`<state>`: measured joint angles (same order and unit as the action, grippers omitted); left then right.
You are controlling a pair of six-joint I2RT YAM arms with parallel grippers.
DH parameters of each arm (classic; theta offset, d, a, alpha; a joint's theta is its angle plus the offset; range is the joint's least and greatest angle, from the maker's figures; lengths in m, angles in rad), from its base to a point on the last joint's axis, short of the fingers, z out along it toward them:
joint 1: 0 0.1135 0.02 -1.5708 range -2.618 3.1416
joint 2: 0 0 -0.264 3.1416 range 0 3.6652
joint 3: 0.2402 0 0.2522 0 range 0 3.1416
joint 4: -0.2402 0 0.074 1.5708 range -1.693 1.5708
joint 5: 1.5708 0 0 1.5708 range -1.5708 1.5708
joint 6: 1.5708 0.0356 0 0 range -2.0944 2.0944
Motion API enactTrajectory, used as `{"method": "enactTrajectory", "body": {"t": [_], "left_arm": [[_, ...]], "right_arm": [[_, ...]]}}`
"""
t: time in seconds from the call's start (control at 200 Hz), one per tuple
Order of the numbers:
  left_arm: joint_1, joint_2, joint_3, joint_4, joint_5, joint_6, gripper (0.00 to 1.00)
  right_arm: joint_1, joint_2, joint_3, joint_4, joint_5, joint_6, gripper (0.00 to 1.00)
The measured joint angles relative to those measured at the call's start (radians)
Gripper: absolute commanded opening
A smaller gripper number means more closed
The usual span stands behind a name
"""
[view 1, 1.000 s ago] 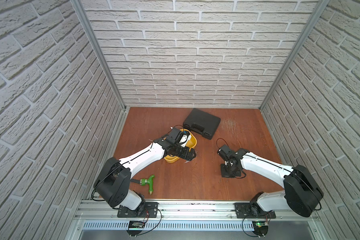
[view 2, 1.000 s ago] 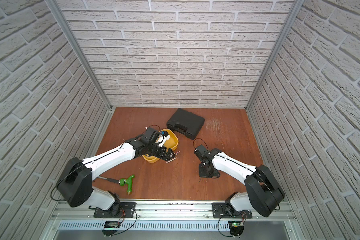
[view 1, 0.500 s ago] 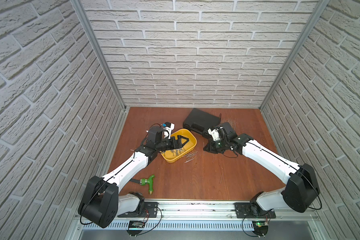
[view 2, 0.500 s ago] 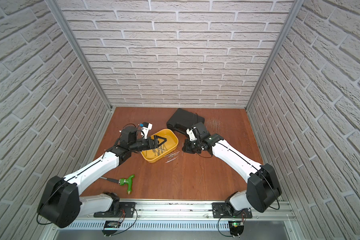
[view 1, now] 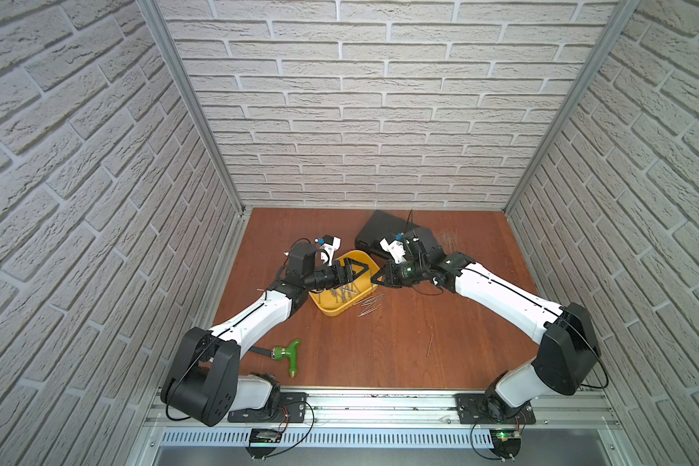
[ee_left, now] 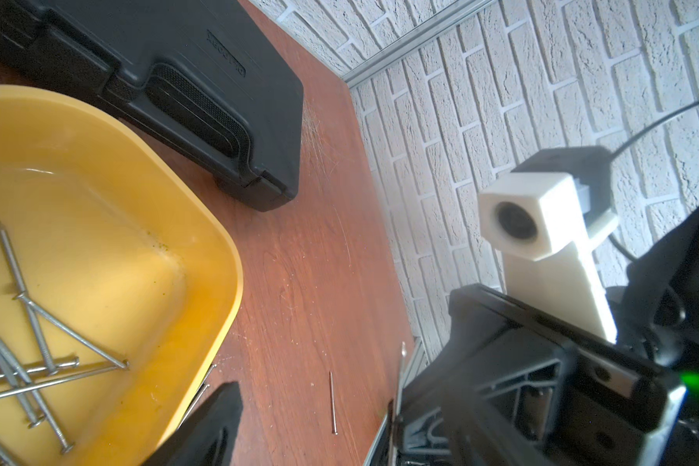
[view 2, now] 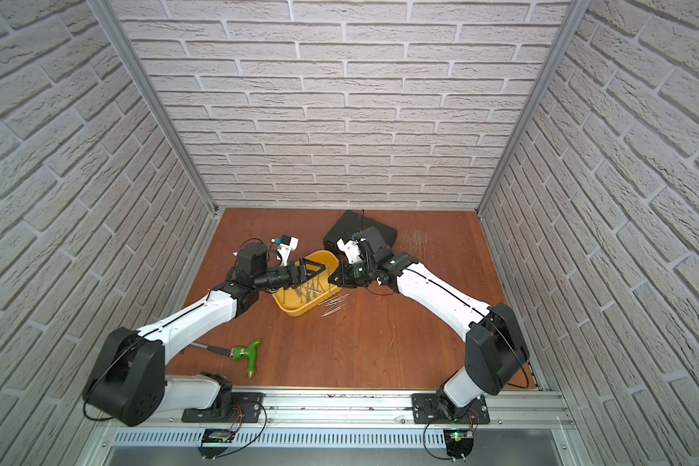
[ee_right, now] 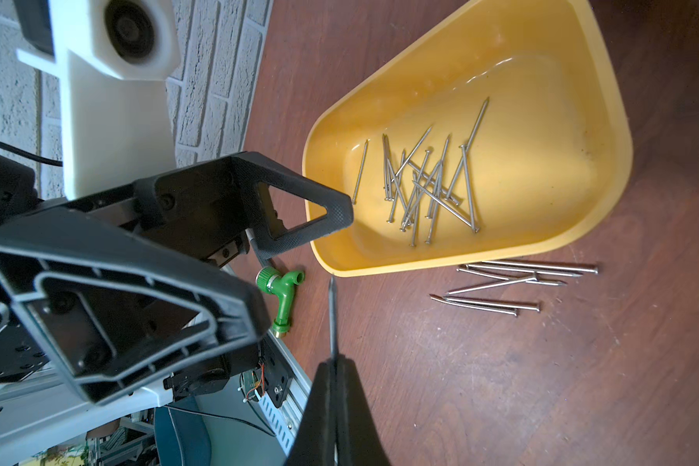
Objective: Put the nails on the desktop into the storage box
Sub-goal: Pick up the nail from the center of the board.
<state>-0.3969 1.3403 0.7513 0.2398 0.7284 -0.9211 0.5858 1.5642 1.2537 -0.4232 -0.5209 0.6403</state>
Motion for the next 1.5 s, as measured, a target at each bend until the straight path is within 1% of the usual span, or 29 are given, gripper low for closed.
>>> {"method": "enactTrajectory", "body": {"t": [0.11,0.22,0.265,0.42,0.565,0.69,0.82,0.995,1.095,1.155,1.27,1.325,1.405,1.45,1.5], "left_arm": [[-0.001,0.000,0.002,0.000,0.006,0.000,0.72],[-0.001,0.000,0.006,0.000,0.014,0.002,0.60],[-0.001,0.002,0.010,0.000,0.017,-0.002,0.57],[-0.002,0.007,0.016,-0.001,0.024,0.001,0.52],[-0.002,0.020,0.016,-0.003,0.033,0.000,0.50],[-0.002,0.037,0.018,-0.008,0.043,-0.006,0.42],[-0.003,0.048,0.036,-0.008,0.051,-0.014,0.37],[-0.003,0.056,0.047,-0.011,0.062,-0.017,0.24],[-0.003,0.058,0.049,-0.012,0.074,-0.018,0.08],[-0.004,0.059,0.050,-0.014,0.077,-0.017,0.00],[-0.003,0.061,0.052,-0.035,0.080,-0.013,0.00],[-0.003,0.061,0.058,-0.052,0.080,-0.009,0.00],[-0.002,0.060,0.071,-0.086,0.076,0.009,0.00],[-0.001,0.060,0.079,-0.120,0.065,0.024,0.00],[0.000,0.058,0.084,-0.159,0.048,0.040,0.00]], "right_arm": [[0.018,0.015,0.010,0.006,-0.010,0.003,0.02],[0.033,0.026,0.011,0.010,-0.017,0.006,0.02],[0.034,0.030,0.012,0.010,-0.018,0.007,0.02],[0.038,0.035,0.022,0.010,-0.018,0.007,0.02],[0.040,0.035,0.029,0.009,-0.018,0.006,0.02],[0.041,0.035,0.036,0.006,-0.013,0.003,0.02],[0.041,0.039,0.039,0.000,-0.012,-0.001,0.02],[0.044,0.051,0.051,-0.003,-0.010,-0.005,0.02],[0.046,0.059,0.057,-0.016,-0.006,-0.011,0.02],[0.047,0.066,0.061,-0.024,-0.004,-0.016,0.02],[0.050,0.079,0.077,-0.046,0.000,-0.024,0.03],[0.051,0.086,0.089,-0.056,0.003,-0.028,0.11],[0.051,0.094,0.113,-0.091,0.021,-0.042,0.30],[0.052,0.095,0.133,-0.114,0.040,-0.062,0.39],[0.051,0.094,0.158,-0.147,0.068,-0.083,0.45]]}}
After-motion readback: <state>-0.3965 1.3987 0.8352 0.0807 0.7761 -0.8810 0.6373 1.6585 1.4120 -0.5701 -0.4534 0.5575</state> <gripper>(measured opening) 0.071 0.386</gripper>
